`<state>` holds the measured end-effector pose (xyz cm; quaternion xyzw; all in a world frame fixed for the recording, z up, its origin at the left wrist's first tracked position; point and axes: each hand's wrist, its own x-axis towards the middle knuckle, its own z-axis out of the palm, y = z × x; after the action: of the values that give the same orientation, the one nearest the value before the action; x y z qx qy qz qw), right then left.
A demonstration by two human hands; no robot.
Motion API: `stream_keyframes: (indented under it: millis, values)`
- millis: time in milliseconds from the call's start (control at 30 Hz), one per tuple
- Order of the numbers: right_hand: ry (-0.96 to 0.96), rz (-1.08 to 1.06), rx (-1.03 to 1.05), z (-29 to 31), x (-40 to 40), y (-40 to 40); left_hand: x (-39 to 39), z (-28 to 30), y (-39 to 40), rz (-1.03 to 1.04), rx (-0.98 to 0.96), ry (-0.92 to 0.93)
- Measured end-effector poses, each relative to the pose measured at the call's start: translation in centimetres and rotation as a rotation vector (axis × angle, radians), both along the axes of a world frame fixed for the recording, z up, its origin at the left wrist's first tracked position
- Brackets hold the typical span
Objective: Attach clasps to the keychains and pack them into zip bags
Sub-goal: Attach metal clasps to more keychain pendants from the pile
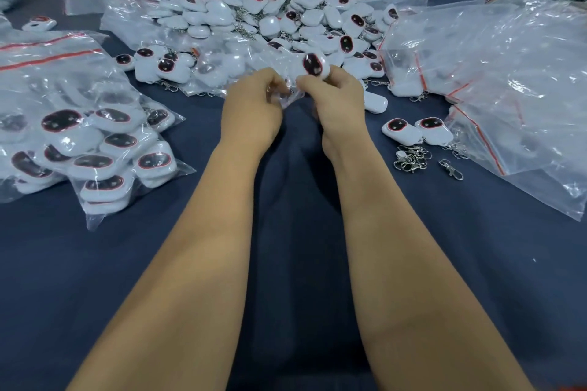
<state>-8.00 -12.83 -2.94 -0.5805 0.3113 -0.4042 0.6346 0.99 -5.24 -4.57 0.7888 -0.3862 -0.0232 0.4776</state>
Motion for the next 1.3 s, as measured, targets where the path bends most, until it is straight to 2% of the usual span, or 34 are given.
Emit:
stream_keyframes:
  millis: [167, 233, 400, 467, 600, 833, 1167, 1300]
  values:
    - [-0.173, 0.099, 0.131, 0.2, -0.1, 0.0, 0.2, -0.1, 0.0, -0.047, 0.04, 0.033]
    - [-0.103, 0.119, 0.104, 0.1, 0.1, 0.0, 0.0, 0.0, -0.1, -0.021, 0.021, 0.058]
    - [0.179, 0.112, -0.151, -0.9, 1.1, 0.3, -0.9, 0.0, -0.8, 0.1, -0.039, 0.078]
    - [0.206, 0.113, -0.195, -1.1, 1.3, 0.2, -1.0, 0.1, -0.7, 0.085, -0.086, 0.124]
    - [0.219, 0.103, -0.178, -1.3, 1.2, 0.2, -1.1, 0.8, -0.2, 0.049, -0.23, 0.335]
    - [0.201, 0.122, -0.126, -1.1, 0.9, 0.2, -1.2, 1.7, 0.4, -0.013, -0.28, 0.543]
    - [0.209, 0.139, -0.132, -0.5, 0.6, 0.4, -1.1, 1.6, 0.2, -0.046, -0.257, 0.542]
    - [0.173, 0.128, -0.066, -0.2, 0.4, 0.4, -1.3, 1.7, 0.3, -0.028, -0.236, 0.524]
